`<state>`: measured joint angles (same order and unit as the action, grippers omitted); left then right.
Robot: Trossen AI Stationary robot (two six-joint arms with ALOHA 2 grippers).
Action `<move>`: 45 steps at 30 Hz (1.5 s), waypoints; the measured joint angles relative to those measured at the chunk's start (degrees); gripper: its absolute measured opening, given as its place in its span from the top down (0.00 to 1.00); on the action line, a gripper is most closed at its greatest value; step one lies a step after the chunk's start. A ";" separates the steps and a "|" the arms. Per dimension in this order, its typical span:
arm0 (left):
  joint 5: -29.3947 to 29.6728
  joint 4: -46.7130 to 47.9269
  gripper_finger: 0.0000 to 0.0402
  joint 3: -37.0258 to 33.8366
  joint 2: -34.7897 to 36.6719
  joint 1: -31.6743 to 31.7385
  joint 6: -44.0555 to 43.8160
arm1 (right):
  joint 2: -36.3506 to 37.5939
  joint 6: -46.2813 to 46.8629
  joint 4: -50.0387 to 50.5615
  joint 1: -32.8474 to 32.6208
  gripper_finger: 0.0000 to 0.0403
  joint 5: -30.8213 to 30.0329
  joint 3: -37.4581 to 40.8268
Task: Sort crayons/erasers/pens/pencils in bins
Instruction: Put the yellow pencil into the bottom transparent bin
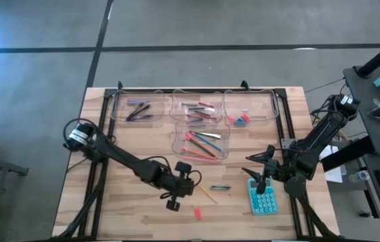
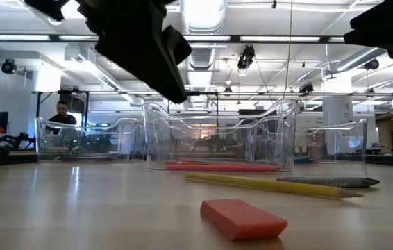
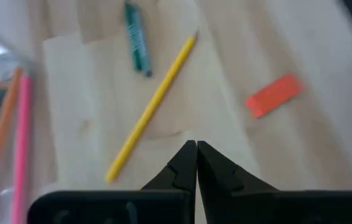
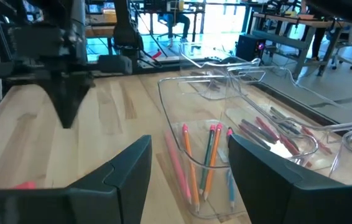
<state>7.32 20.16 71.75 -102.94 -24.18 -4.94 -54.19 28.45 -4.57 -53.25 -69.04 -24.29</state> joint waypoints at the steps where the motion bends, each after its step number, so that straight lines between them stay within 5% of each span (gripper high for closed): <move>1: 0.77 0.20 1.00 -0.15 -0.29 0.18 -0.06 | 0.00 0.00 -0.03 0.02 0.50 0.00 0.03; 7: 0.72 -3.43 0.98 -0.64 -3.77 2.86 0.76 | -0.01 0.08 -0.02 0.02 0.50 0.00 0.19; 17: 0.27 -9.94 0.68 0.02 -7.59 6.13 4.25 | -0.02 0.70 0.00 0.02 0.50 0.00 0.24; 22: 1.31 -12.91 0.61 0.21 -11.46 7.98 3.88 | -0.02 0.53 0.00 0.02 0.50 0.00 0.48; 32: -0.30 -12.82 0.62 1.18 -15.14 8.57 1.73 | -0.02 0.92 0.03 0.02 0.50 0.00 0.92; 45: -3.17 -10.70 0.83 1.16 -15.07 5.74 1.06 | -0.02 1.14 -0.20 0.02 0.50 0.00 1.07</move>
<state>4.15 9.45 72.90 -118.02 -18.44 -3.88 -54.22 29.58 -4.77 -53.23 -69.04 -23.22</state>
